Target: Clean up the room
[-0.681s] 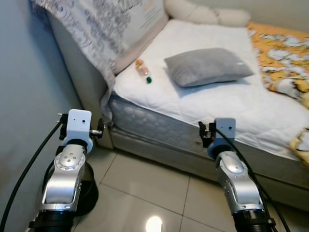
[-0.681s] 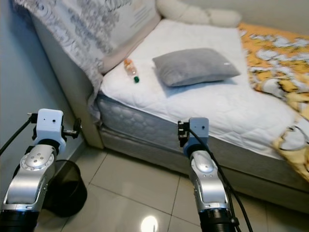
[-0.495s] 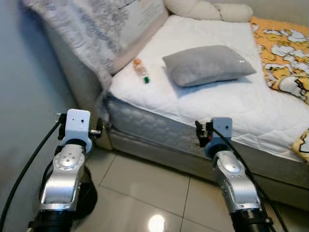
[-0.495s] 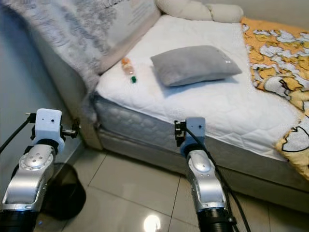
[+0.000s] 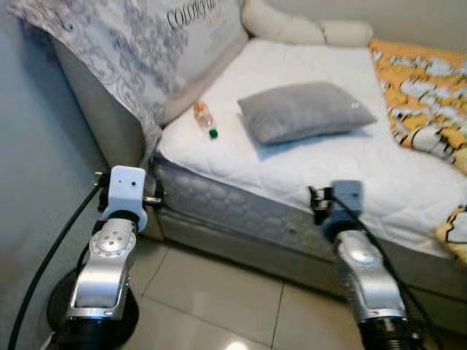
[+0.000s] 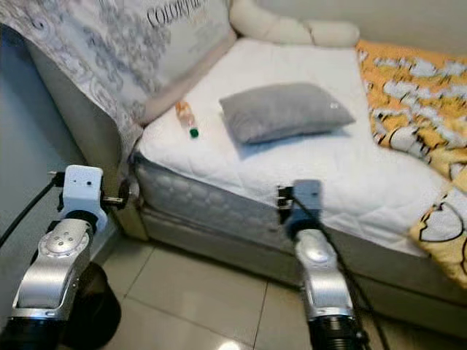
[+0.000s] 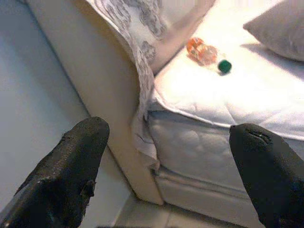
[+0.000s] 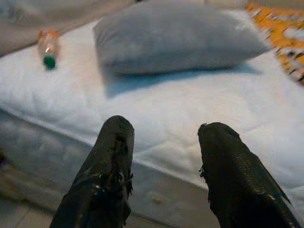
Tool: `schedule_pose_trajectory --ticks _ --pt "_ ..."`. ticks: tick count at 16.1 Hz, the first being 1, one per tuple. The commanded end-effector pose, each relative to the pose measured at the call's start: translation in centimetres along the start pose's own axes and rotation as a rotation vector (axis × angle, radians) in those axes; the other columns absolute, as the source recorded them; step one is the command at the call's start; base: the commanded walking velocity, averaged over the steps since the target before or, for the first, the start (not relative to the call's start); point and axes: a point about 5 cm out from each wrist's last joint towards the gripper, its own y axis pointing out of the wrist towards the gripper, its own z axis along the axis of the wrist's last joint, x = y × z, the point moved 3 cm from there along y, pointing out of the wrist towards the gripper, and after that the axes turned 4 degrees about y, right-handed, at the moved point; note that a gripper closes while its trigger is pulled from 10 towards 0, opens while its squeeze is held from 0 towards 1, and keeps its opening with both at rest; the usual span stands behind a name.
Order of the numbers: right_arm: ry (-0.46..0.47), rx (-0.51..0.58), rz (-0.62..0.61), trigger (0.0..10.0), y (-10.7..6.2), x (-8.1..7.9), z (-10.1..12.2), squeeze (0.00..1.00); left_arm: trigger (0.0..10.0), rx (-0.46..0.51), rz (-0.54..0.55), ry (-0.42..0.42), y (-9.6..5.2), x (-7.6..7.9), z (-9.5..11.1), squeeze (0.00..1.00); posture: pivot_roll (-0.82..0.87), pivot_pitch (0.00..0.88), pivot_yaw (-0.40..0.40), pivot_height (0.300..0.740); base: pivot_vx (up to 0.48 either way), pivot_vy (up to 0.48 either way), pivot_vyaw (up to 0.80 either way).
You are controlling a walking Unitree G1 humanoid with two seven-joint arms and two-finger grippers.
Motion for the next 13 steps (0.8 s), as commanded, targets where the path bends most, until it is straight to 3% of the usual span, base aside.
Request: schedule_pose_trajectory --ticks 1,13 --pt "0.008 0.009 0.04 10.0 0.16 -1.4 0.39 0.0 10.0 0.005 0.022 0.002 0.03 -0.9 0.21 0.0 0.0 0.0 0.003 0.74 0.285 0.0 0.0" --pt "-0.01 0.023 0.061 10.0 0.18 -1.84 0.72 0.0 10.0 0.004 0.012 -0.016 0.05 -0.8 0.18 0.0 0.0 0.0 0.005 0.74 0.282 0.0 0.0"
